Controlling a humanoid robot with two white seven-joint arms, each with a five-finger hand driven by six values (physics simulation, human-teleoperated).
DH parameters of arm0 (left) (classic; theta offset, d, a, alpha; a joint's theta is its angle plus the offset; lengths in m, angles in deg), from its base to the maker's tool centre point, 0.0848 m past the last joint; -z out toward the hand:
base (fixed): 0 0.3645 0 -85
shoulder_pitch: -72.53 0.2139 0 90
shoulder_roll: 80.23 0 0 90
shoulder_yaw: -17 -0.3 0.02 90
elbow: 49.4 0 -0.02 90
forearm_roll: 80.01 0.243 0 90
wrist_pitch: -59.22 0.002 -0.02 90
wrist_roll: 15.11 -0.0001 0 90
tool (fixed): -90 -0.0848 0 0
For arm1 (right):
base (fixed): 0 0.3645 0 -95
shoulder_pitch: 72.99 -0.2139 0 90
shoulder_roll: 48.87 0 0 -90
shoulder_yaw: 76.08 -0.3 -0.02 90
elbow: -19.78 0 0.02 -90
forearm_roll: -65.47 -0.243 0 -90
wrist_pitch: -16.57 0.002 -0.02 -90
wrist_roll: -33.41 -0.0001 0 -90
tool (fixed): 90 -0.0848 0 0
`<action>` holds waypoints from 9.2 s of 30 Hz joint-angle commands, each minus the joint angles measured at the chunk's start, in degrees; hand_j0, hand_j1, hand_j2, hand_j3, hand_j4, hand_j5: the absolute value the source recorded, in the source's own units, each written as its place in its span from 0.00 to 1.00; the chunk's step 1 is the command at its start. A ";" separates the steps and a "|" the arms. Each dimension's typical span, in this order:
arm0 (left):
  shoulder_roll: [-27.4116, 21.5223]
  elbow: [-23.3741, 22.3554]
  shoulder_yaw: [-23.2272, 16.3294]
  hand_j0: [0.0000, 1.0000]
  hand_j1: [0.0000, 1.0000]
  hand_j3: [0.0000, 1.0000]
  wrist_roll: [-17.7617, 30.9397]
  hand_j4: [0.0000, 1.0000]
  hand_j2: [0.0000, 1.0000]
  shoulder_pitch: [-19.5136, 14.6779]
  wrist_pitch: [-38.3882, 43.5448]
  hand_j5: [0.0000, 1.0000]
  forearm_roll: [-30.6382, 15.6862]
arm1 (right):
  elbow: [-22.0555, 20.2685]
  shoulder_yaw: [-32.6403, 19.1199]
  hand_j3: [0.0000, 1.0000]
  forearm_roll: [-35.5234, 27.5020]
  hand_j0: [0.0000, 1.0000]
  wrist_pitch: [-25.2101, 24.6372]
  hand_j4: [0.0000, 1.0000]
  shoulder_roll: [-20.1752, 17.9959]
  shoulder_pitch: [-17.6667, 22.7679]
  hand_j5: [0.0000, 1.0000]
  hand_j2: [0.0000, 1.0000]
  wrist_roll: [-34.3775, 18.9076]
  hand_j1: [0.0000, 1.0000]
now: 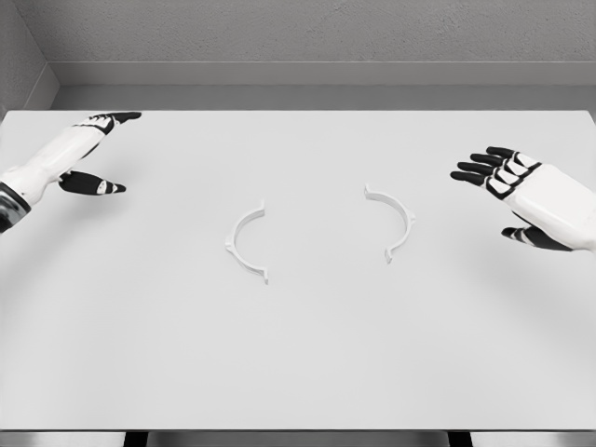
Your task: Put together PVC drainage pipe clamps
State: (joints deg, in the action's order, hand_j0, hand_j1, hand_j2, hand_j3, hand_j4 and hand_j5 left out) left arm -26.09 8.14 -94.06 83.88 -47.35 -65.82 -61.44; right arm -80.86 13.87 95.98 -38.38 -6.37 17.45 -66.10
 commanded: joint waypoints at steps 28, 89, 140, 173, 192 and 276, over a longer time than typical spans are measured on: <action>0.00 16.73 -10.14 1.00 1.00 1.00 -0.03 1.00 1.00 5.19 0.05 1.00 2.34 | 20.83 14.37 1.00 10.18 1.00 -0.05 1.00 18.40 -23.11 1.00 1.00 -11.75 1.00; 6.42 15.50 -11.28 1.00 1.00 1.00 -0.38 1.00 1.00 3.16 0.05 1.00 9.20 | 27.95 17.45 1.00 10.80 1.00 -0.05 1.00 22.44 -26.72 1.00 1.00 -12.02 1.00; 4.31 11.45 -11.19 1.00 1.00 1.00 -0.38 1.00 1.00 0.18 0.05 1.00 9.02 | 23.56 23.16 1.00 11.15 1.00 -1.04 1.00 27.54 -27.77 1.00 1.00 -15.01 1.00; 5.89 11.63 -11.54 1.00 1.00 1.00 -0.47 1.00 1.00 -0.26 0.05 1.00 9.02 | 27.07 23.60 1.00 12.29 1.00 -2.98 1.00 30.00 -30.15 1.00 1.00 -14.92 1.00; 7.47 14.44 -15.06 1.00 1.00 1.00 -0.47 1.00 1.00 1.32 0.05 1.00 9.11 | 1.76 -13.75 1.00 0.69 1.00 -0.05 1.00 18.66 -5.45 1.00 1.00 -15.01 1.00; 10.55 14.79 -15.41 1.00 1.00 1.00 -0.20 1.00 1.00 1.05 0.05 1.00 7.97 | 1.59 -10.50 1.00 0.60 1.00 -0.05 1.00 19.98 -6.33 1.00 1.00 -14.92 1.00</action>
State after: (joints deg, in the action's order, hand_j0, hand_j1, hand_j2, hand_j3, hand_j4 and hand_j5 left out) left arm -15.68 23.30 -109.46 83.65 -46.30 -65.82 -53.13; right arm -79.25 3.36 96.99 -38.30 13.65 11.12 -81.06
